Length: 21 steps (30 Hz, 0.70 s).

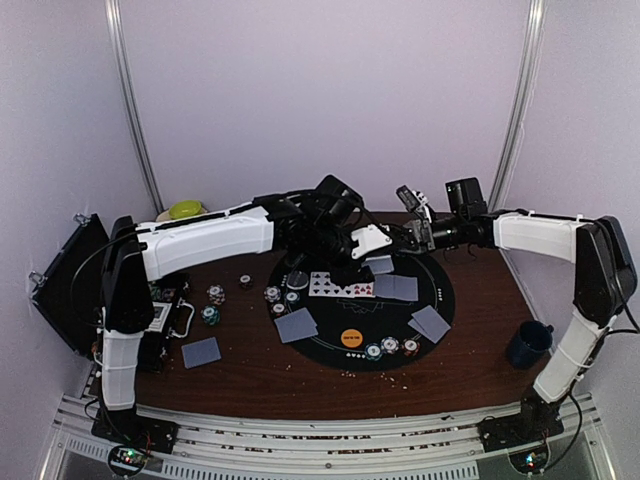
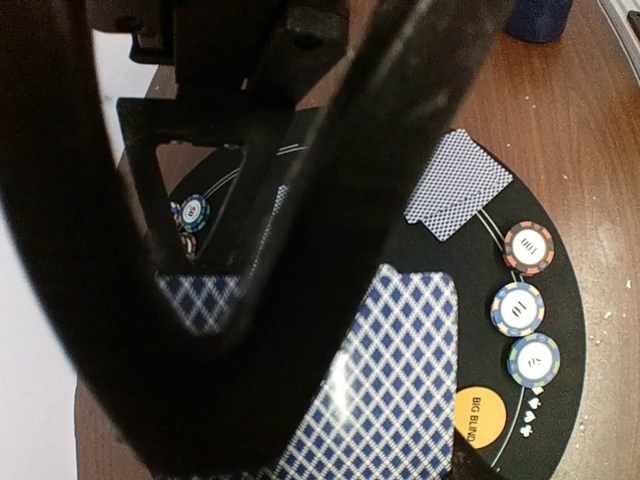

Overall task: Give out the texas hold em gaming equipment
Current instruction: Pass from the left arm to the right

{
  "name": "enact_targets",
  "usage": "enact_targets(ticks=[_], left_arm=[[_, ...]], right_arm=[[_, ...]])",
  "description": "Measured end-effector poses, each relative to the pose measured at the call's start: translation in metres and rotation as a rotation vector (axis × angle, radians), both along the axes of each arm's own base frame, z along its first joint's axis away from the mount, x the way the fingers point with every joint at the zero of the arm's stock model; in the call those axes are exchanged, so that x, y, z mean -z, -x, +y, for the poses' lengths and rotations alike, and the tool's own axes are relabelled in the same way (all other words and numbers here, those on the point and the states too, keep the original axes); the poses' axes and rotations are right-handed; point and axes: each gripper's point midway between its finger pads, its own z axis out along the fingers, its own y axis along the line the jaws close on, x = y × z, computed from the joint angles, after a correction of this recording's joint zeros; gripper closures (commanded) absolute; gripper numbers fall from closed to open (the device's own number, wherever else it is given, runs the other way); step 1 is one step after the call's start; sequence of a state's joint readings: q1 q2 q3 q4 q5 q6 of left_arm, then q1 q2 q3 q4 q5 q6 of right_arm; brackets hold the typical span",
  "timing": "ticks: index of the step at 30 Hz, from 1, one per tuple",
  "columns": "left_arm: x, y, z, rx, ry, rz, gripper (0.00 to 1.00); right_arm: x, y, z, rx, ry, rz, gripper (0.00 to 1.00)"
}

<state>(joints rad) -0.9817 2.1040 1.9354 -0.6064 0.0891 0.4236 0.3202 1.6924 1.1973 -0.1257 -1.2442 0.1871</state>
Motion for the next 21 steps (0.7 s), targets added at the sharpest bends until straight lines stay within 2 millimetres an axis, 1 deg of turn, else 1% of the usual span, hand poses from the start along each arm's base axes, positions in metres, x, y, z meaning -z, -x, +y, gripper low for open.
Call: enact_targets(ticks=[6, 9, 12, 13, 16, 21], left_arm=[[-0.001, 0.0, 0.0, 0.0, 0.002, 0.0, 0.44], [-0.001, 0.0, 0.0, 0.0, 0.002, 0.0, 0.44], [-0.001, 0.0, 0.0, 0.0, 0.002, 0.0, 0.44], [-0.001, 0.0, 0.0, 0.0, 0.002, 0.0, 0.44], [0.002, 0.001, 0.001, 0.0, -0.006, 0.005, 0.44], [0.005, 0.002, 0.002, 0.0, -0.012, 0.009, 0.44]], right_arm=[[0.018, 0.005, 0.008, -0.05, -0.006, 0.058, 0.18], [0.026, 0.017, 0.017, -0.099, -0.002, 0.088, 0.25], [0.028, 0.029, 0.025, -0.154, 0.003, 0.095, 0.37], [0.028, 0.032, 0.027, -0.169, 0.001, 0.093, 0.39], [0.025, 0.036, 0.029, -0.193, -0.005, 0.088, 0.38], [0.025, 0.037, 0.027, -0.201, 0.0, 0.088, 0.37]])
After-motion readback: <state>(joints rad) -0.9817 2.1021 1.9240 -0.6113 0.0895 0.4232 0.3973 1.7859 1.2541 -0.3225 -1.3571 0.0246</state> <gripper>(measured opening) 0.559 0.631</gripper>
